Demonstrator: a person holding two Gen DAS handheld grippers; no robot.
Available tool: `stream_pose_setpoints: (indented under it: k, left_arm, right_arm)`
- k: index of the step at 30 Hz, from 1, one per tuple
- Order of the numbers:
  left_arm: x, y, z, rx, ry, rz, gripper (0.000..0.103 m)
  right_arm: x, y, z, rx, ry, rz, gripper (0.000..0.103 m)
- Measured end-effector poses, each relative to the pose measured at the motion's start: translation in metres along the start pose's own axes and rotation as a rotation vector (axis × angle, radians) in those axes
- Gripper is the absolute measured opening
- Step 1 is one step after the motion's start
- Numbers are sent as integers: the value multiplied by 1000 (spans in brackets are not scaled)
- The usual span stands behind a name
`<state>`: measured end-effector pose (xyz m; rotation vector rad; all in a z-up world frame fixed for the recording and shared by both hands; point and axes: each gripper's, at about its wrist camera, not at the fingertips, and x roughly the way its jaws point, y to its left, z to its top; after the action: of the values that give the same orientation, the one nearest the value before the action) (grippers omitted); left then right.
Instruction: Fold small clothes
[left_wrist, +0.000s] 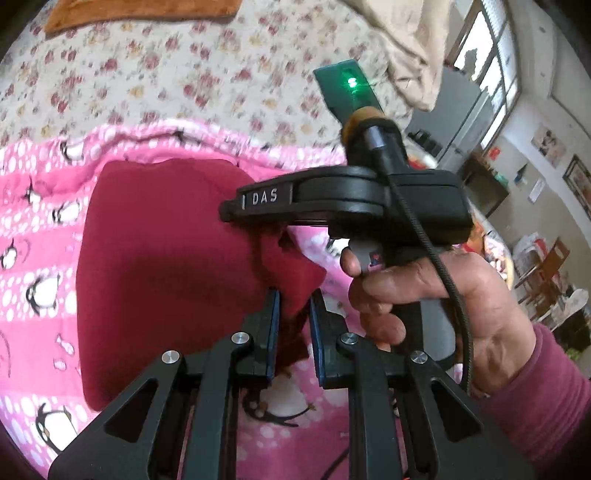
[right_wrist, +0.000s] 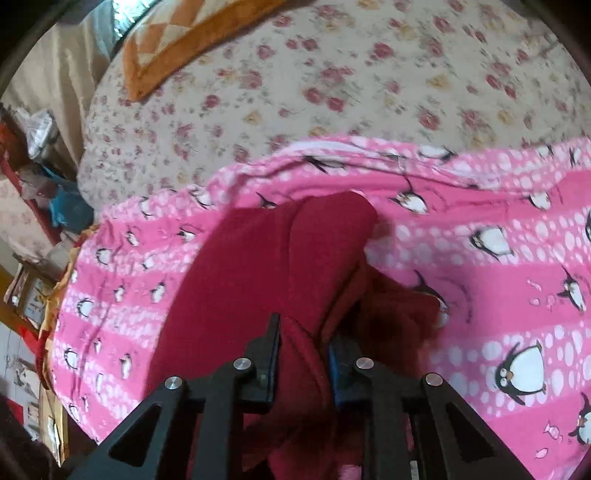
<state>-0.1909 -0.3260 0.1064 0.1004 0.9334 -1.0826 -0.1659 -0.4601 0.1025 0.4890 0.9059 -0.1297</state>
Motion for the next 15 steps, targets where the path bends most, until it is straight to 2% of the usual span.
stream_pose_setpoints:
  k: [3, 4, 5, 7, 8, 12, 15]
  left_arm:
    - [-4, 11, -7, -37, 52, 22, 15]
    - [-13, 15, -8, -31, 44, 38, 19]
    - [-21, 18, -8, -17, 29, 55, 28]
    - [-40, 25, -6, 3, -13, 96, 38]
    - [-49, 30, -4, 3, -39, 117, 40]
    - [-52, 55, 9, -22, -87, 245, 40]
    - [-34, 73, 12, -56, -53, 295, 40]
  right_arm:
    - [20, -11, -8, -5, 25, -65, 19]
    - [20, -12, -10, 1, 12, -66, 19]
    - [18, -13, -10, 5, 8, -58, 21]
    - [7, -14, -8, 21, 4, -64, 32]
    - [-3, -12, -8, 13, -14, -94, 42]
    - [-39, 7, -13, -49, -77, -100, 42]
    - [-51, 37, -20, -150, -89, -79, 42]
